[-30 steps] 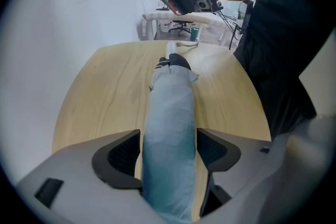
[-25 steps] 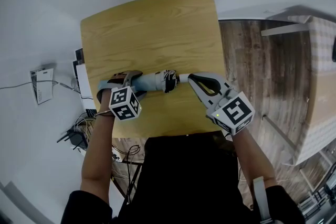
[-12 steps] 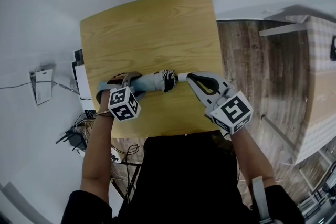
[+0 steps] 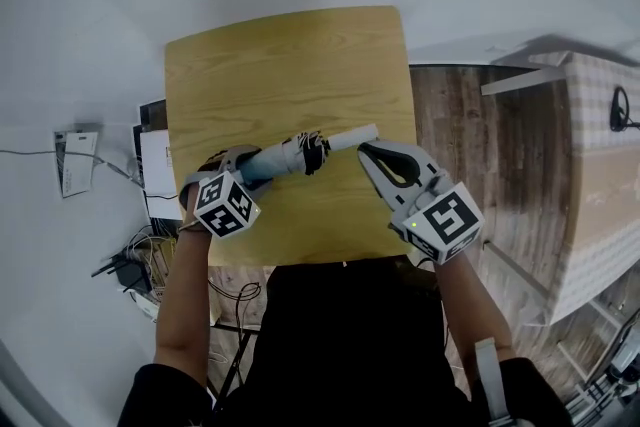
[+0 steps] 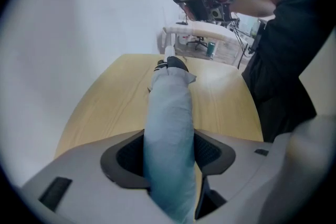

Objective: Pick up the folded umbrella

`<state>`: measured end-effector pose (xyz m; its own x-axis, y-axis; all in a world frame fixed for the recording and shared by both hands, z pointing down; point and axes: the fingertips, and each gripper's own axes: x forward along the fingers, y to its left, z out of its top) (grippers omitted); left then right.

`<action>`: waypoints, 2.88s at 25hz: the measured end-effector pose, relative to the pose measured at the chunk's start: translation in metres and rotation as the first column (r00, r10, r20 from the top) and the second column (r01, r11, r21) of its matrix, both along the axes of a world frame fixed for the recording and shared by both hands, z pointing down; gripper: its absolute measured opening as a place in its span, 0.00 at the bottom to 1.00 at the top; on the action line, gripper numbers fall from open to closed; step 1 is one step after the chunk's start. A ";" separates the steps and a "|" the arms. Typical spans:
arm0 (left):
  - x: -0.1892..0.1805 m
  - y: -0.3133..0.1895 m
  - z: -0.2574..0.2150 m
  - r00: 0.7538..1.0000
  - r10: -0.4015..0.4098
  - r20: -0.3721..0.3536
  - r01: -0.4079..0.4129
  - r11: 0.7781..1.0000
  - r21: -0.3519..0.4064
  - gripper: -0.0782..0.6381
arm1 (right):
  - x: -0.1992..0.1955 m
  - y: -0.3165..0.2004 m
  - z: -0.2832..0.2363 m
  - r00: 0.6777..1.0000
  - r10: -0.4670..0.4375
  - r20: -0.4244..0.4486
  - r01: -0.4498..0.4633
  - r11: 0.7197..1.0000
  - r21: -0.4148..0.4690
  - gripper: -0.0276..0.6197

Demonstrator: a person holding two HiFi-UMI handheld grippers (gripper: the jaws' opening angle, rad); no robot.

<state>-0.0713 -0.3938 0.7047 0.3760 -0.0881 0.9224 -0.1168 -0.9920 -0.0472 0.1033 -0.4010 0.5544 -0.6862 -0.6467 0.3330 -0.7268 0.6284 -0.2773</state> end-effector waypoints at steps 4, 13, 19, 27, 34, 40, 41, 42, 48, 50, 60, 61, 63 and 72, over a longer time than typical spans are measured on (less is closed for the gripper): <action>-0.001 -0.007 -0.034 0.976 -0.148 -0.159 0.156 0.987 0.039 0.48 | -0.012 0.004 -0.028 1.000 -0.005 -0.019 0.006 0.999 0.049 0.07; 0.019 -0.019 -0.167 0.671 -0.300 -0.678 0.386 0.922 -0.026 0.48 | -0.030 0.016 -0.119 1.000 -0.021 -0.022 0.026 0.975 0.222 0.07; 0.010 -0.014 -0.265 0.360 -0.298 -0.884 0.388 0.910 -0.148 0.48 | -0.051 0.031 -0.164 0.999 -0.038 -0.034 0.047 0.949 0.310 0.07; -0.081 0.035 -0.347 0.031 -0.237 -0.971 0.320 0.923 -0.215 0.48 | -0.137 0.083 -0.184 0.992 -0.130 -0.001 0.123 0.933 0.340 0.07; -0.084 0.048 -0.362 -0.006 -0.229 -0.973 0.316 0.923 -0.219 0.48 | -0.133 0.085 -0.187 0.989 -0.145 0.043 0.123 0.938 0.325 0.07; -0.083 0.056 -0.362 -0.016 -0.263 -0.965 0.279 0.925 -0.257 0.48 | -0.134 0.088 -0.191 0.986 -0.151 0.067 0.126 0.948 0.294 0.07; -0.082 0.056 -0.363 -0.024 -0.273 -0.962 0.268 0.925 -0.269 0.48 | -0.133 0.086 -0.192 0.986 -0.150 0.069 0.124 0.949 0.289 0.07; -0.080 0.056 -0.364 -0.031 -0.280 -0.959 0.260 0.925 -0.278 0.48 | -0.131 0.084 -0.194 0.986 -0.148 0.070 0.123 0.950 0.286 0.07; -0.078 0.090 -0.372 -0.053 -0.255 -0.965 0.264 0.929 -0.260 0.48 | -0.120 0.109 -0.200 0.986 -0.150 0.075 0.119 0.940 0.319 0.07; -0.073 0.115 -0.375 -0.051 -0.233 -0.971 0.264 0.935 -0.238 0.48 | -0.113 0.131 -0.200 0.985 -0.160 0.071 0.126 0.930 0.345 0.07; -0.016 0.196 -0.380 -0.051 -0.257 -0.965 0.231 0.937 -0.262 0.48 | -0.042 0.209 -0.199 0.984 -0.137 0.111 0.090 0.932 0.351 0.07; -0.011 0.206 -0.379 -0.050 -0.261 -0.964 0.229 0.937 -0.265 0.48 | -0.035 0.218 -0.196 0.985 -0.128 0.117 0.081 0.936 0.343 0.07; -0.001 0.227 -0.378 -0.044 -0.268 -0.962 0.222 0.937 -0.271 0.48 | -0.023 0.237 -0.189 0.985 -0.116 0.129 0.067 0.941 0.331 0.07; 0.014 0.307 -0.366 -0.017 -0.320 -0.947 0.218 0.924 -0.315 0.48 | -0.012 0.307 -0.163 0.973 -0.126 0.193 0.062 0.950 0.307 0.07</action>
